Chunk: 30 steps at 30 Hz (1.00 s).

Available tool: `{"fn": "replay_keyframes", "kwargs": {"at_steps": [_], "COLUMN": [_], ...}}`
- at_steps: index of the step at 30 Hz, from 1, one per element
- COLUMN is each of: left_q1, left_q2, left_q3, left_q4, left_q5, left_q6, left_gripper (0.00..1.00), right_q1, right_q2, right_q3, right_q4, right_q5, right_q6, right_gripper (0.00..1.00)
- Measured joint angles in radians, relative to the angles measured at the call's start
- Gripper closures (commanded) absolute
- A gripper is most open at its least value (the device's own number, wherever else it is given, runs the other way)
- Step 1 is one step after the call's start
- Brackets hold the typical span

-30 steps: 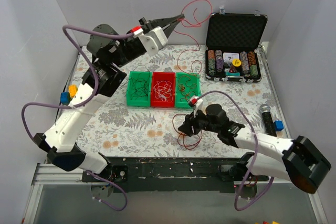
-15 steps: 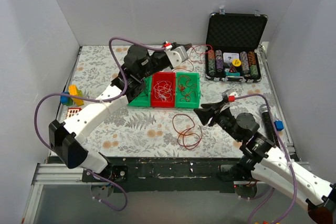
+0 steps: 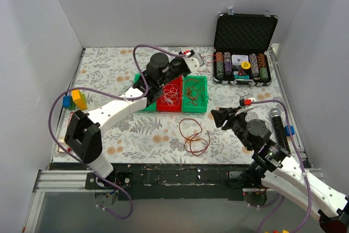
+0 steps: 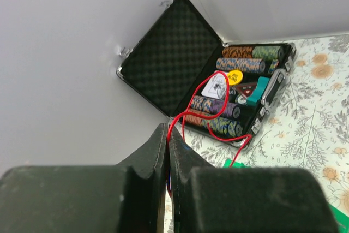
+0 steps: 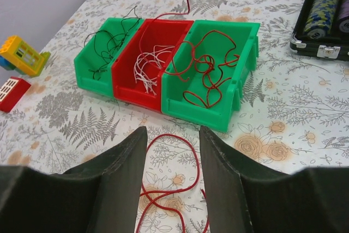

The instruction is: Untangle the cables

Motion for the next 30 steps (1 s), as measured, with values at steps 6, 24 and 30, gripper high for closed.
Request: {"fn": "replay_keyframes", "kwargs": {"at_steps": [6,24,30], "left_q1": [0.001,0.002,0.002], "left_q2": [0.089,0.171,0.171], "left_q3": [-0.006,-0.188,-0.215], "left_q4": [0.027,0.129,0.092], "left_q5": [-0.035,-0.131,-0.14], "left_q6": [-0.007,-0.054,-0.042], "left_gripper": [1.0,1.0,1.0], "right_q1": [0.0,0.0,0.0], "right_q2": [-0.021,-0.01,0.002], "right_q3": [0.007,0.017,0.017], "right_q4": [-0.017,-0.051,-0.054], "right_q5": [0.035,0.065,0.066], "right_q6": [0.007,0.019,0.02], "right_gripper": [0.49,0.5,0.5]}}
